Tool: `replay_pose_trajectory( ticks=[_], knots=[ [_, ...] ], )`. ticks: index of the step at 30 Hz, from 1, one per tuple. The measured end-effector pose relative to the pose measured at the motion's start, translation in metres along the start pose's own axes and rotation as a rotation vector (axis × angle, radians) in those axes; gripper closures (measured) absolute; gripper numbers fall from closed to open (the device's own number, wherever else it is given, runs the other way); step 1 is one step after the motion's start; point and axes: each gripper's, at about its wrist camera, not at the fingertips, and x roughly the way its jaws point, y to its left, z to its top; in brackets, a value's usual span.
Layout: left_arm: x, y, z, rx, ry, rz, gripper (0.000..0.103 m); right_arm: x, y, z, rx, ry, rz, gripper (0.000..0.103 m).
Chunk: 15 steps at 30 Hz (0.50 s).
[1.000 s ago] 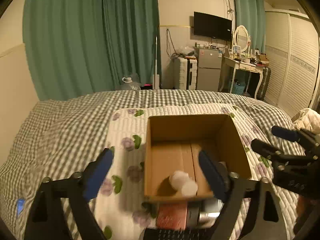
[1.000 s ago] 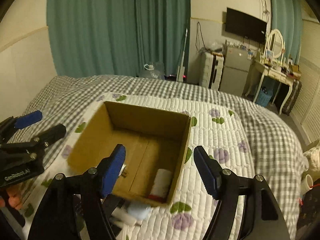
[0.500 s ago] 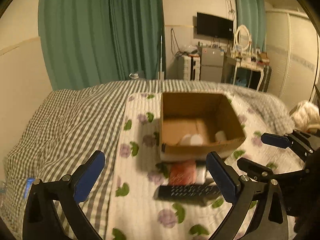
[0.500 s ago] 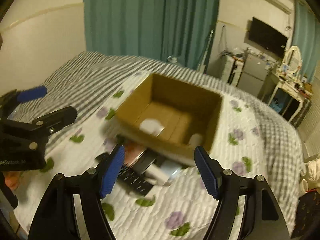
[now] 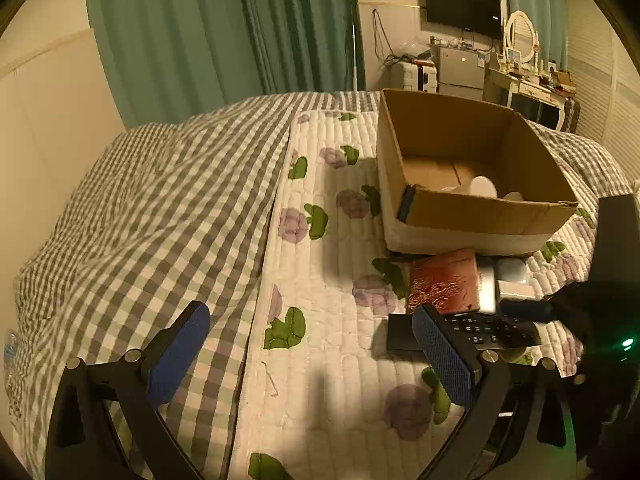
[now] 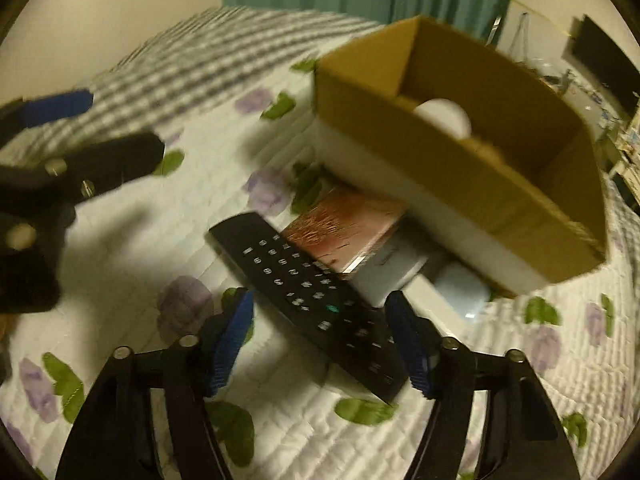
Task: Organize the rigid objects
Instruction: 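Grasp the black remote with the right tool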
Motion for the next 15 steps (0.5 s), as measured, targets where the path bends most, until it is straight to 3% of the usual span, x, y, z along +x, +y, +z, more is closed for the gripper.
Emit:
replay_pose_trajectory(
  ticks=[5,8,12,15],
  knots=[
    [0.008,0.007,-0.002,-0.028,0.023,-0.017,0.0,0.016,0.009,0.003,-0.045,0.013,-0.006,0.045],
    [0.008,0.011,-0.002,-0.044,0.028,-0.009,0.0,0.02,0.018,0.006,-0.09,0.011,-0.034,0.051],
    [0.005,0.014,-0.002,-0.068,0.029,-0.026,0.0,0.018,0.017,0.003,-0.107,0.002,-0.056,0.066],
    [0.002,0.015,-0.002,-0.071,0.028,-0.026,0.0,0.0,0.011,-0.005,-0.062,-0.026,0.001,0.08]
  ],
)
